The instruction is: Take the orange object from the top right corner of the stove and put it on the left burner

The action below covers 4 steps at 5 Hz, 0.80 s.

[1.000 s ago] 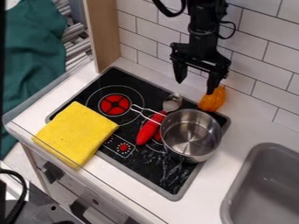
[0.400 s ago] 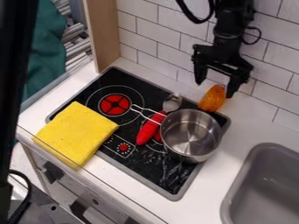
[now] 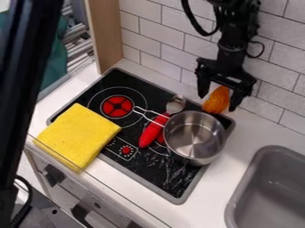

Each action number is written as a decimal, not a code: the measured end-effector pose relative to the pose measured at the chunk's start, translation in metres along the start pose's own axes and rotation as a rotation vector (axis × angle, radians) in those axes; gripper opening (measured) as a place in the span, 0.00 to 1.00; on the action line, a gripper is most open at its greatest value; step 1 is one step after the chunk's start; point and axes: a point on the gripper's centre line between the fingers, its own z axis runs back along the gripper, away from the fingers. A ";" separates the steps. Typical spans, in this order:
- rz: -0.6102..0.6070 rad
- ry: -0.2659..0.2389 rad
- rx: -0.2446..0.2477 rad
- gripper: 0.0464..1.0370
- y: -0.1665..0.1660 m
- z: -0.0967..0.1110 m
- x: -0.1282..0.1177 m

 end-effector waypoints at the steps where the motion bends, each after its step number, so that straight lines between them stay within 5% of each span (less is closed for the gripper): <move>1: 0.006 0.048 0.017 0.96 0.005 -0.013 -0.005; 2: 0.017 0.035 0.025 0.91 0.009 -0.015 -0.004; 4: 0.029 0.028 0.052 0.34 0.012 -0.025 -0.014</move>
